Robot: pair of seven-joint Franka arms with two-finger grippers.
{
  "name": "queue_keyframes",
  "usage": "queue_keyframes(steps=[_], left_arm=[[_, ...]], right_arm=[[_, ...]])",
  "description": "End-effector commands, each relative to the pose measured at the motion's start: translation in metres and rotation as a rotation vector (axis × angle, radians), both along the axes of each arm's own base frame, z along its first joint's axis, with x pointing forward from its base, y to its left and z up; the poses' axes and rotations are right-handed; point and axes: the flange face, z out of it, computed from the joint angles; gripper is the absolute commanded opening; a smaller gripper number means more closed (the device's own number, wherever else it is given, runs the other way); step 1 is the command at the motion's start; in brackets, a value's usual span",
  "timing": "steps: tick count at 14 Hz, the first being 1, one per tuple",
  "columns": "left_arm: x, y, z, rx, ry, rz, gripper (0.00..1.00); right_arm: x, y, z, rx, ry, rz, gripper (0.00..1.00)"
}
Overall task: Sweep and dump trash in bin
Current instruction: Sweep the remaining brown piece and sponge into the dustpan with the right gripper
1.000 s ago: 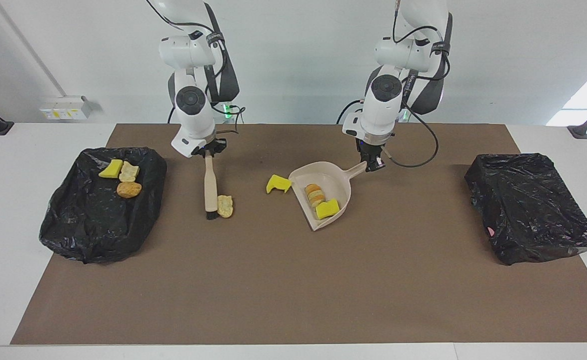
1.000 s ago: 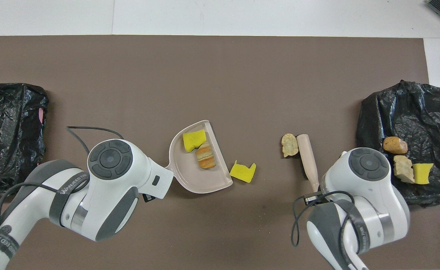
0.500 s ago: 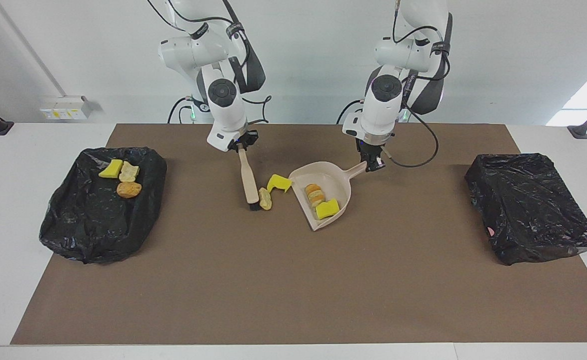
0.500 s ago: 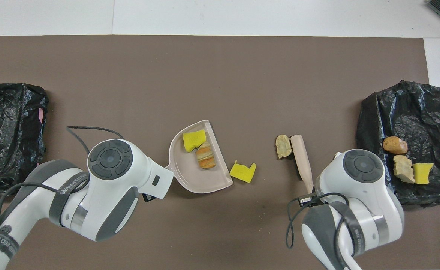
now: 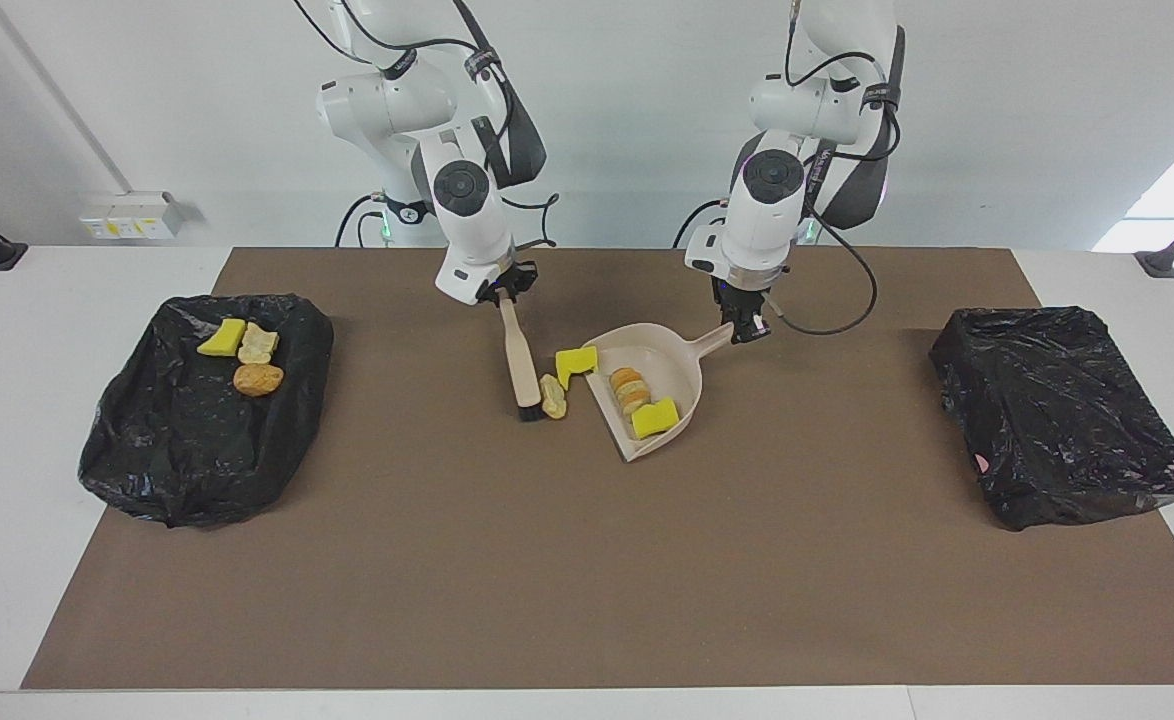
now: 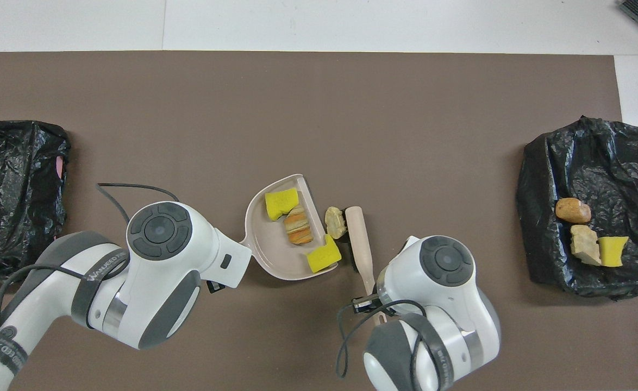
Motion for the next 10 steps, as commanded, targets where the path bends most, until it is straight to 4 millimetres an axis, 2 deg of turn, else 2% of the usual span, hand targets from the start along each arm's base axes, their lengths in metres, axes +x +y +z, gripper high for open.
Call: queue_keyframes(steps=[1, 4, 10], left_arm=[[-0.003, 0.002, -0.003, -0.012, -0.012, 0.023, 0.00], [-0.003, 0.002, -0.003, -0.012, -0.012, 0.023, 0.00], [-0.002, 0.004, -0.002, -0.011, -0.017, 0.077, 0.00]], right_arm=[[0.006, 0.025, 0.012, 0.046, -0.004, -0.008, 0.00], [0.003, 0.024, 0.014, 0.021, 0.022, 0.012, 0.00], [0.010, -0.029, 0.064, -0.077, 0.073, 0.041, 0.00]])
